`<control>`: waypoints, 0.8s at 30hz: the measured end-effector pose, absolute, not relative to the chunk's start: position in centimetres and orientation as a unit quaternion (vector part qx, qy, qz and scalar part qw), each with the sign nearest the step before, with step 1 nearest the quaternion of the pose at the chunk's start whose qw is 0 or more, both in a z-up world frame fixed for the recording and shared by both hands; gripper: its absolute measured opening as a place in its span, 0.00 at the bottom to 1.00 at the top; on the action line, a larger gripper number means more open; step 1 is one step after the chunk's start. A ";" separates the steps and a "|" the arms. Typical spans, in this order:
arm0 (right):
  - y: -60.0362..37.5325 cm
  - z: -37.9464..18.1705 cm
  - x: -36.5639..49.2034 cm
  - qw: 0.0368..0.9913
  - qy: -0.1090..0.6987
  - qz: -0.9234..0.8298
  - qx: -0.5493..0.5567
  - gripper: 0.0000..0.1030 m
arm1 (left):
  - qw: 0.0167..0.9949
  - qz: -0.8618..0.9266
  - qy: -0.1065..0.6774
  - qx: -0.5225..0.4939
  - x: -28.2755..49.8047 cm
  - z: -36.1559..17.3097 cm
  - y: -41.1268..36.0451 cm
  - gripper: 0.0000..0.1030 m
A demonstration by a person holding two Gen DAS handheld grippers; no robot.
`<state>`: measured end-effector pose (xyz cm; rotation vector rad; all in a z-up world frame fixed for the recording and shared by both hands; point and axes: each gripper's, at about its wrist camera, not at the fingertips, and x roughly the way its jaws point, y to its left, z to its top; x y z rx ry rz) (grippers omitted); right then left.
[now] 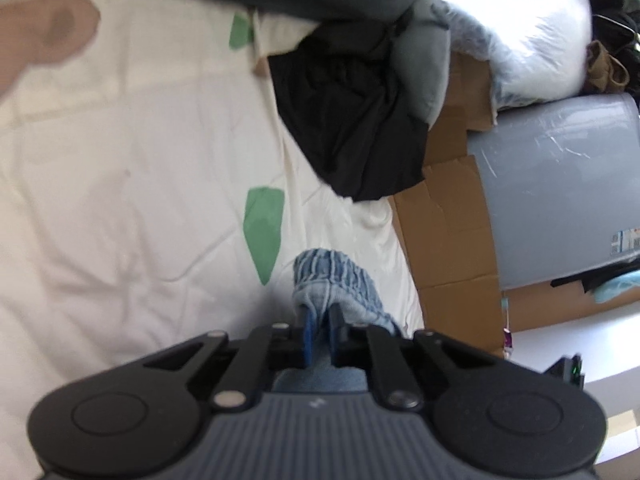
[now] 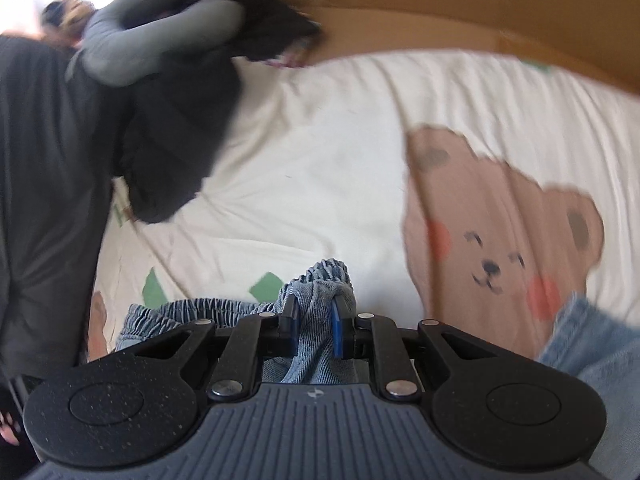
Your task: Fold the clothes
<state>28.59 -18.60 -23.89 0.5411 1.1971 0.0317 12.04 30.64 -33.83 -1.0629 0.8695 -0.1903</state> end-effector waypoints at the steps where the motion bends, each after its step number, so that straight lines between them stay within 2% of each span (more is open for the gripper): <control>1: -18.1 -23.3 29.0 0.797 0.554 0.024 0.240 0.14 | 0.772 -0.086 0.400 -0.486 11.7 -33.4 30.8 0.07; 10: -13.3 -17.1 32.1 0.833 0.521 0.110 0.149 0.12 | 0.793 -0.064 0.365 -0.484 6.9 -28.8 32.7 0.06; 24: -3.5 -7.1 36.5 0.864 0.435 0.245 0.054 0.11 | 0.834 0.011 0.299 -0.464 -1.6 -18.4 36.7 0.06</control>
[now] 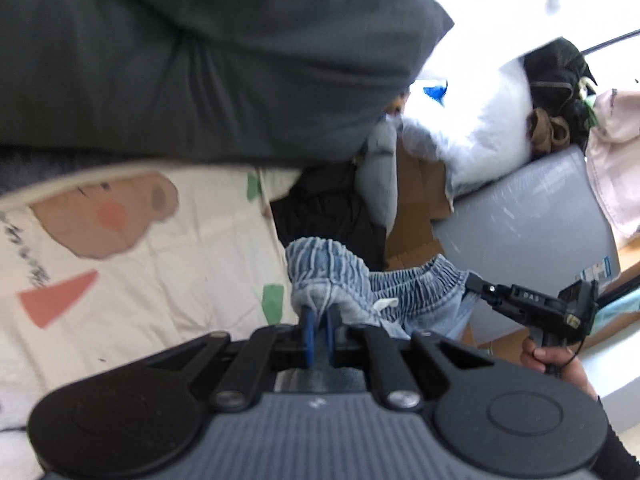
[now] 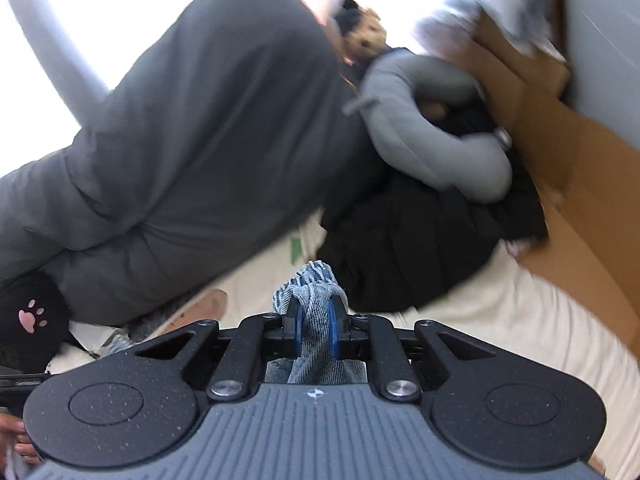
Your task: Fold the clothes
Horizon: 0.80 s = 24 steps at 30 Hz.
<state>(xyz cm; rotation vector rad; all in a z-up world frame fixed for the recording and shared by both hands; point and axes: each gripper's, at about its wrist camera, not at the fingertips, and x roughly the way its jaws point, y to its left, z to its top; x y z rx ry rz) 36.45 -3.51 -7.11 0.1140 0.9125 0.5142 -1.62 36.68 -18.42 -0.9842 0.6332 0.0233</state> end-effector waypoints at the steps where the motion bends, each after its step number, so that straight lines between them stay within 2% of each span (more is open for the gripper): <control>1: -2.9 -6.9 36.9 0.865 0.432 0.251 0.048 0.11 | 0.836 0.018 0.294 -0.463 -2.2 -17.7 36.9 0.06; 8: 2.5 -5.3 39.4 0.863 0.409 0.298 0.008 0.11 | 0.840 0.065 0.277 -0.462 -5.3 -14.6 39.0 0.06; 12: 5.5 -6.4 41.4 0.857 0.409 0.313 -0.005 0.11 | 0.836 0.093 0.286 -0.458 -5.7 -15.6 40.4 0.06; 24: 9.7 -22.0 48.3 0.818 0.481 0.313 -0.040 0.11 | 0.803 0.184 0.396 -0.406 -0.5 -26.8 43.1 0.07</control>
